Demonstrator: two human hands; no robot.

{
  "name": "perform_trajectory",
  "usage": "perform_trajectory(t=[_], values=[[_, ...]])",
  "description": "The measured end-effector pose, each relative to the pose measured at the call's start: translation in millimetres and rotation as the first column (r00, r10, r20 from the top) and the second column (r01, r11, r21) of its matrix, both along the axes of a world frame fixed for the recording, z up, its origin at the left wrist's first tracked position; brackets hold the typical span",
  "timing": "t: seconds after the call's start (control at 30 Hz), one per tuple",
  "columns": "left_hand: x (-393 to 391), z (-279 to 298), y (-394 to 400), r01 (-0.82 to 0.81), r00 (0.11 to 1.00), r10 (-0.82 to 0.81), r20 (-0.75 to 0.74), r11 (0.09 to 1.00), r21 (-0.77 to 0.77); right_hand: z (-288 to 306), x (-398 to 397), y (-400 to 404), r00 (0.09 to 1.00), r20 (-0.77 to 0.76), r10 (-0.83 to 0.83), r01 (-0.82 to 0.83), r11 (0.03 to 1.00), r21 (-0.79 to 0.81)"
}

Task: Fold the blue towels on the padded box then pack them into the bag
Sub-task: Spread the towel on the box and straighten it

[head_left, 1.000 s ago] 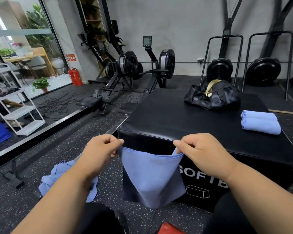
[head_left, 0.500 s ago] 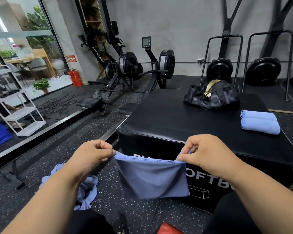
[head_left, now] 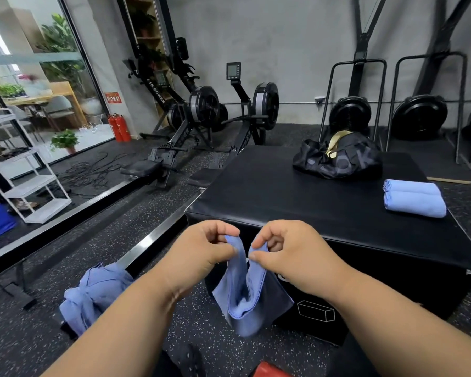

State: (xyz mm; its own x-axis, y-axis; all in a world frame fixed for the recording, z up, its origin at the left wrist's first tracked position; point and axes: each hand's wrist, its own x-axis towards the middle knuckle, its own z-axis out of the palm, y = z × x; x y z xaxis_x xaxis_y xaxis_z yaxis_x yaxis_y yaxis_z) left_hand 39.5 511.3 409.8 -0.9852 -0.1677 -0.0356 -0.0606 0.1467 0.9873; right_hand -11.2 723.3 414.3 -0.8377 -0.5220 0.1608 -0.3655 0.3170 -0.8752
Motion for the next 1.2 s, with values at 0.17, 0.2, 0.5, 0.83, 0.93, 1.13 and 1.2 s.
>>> perform_trajectory(t=[0.17, 0.2, 0.5, 0.83, 0.93, 1.13, 1.2], values=[[3, -7, 12, 0.044, 0.999, -0.045, 0.01, 0.998, 0.042, 0, 3, -7, 0.985, 0.174, 0.018, -0.004, 0.997, -0.083], [4, -7, 12, 0.038, 0.999, -0.039, 0.011, 0.998, 0.04, -1, 3, -8, 0.976, 0.215, 0.023, 0.0, 0.994, -0.106], [15, -4, 15, 0.033, 0.999, -0.034, 0.002, 0.993, 0.11, -16, 0, -6, 0.96, 0.266, 0.09, -0.038, 0.981, -0.193], [20, -2, 13, 0.042, 0.998, -0.038, -0.047, 0.996, 0.08, -13, -3, -4, 0.962, 0.258, 0.086, -0.031, 0.978, -0.208], [21, -1, 17, 0.046, 0.997, -0.039, -0.061, 0.992, 0.119, -12, -3, -4, 0.963, 0.259, 0.073, -0.013, 0.974, -0.226], [20, -12, 22, 0.034, 0.996, -0.025, -0.084, 0.993, 0.116, -18, -6, -7, 0.97, 0.241, 0.037, 0.018, 0.975, -0.221], [18, -14, 19, 0.024, 0.996, -0.014, -0.084, 0.992, 0.121, -19, -7, -8, 0.971, 0.232, 0.061, -0.006, 0.973, -0.23]])
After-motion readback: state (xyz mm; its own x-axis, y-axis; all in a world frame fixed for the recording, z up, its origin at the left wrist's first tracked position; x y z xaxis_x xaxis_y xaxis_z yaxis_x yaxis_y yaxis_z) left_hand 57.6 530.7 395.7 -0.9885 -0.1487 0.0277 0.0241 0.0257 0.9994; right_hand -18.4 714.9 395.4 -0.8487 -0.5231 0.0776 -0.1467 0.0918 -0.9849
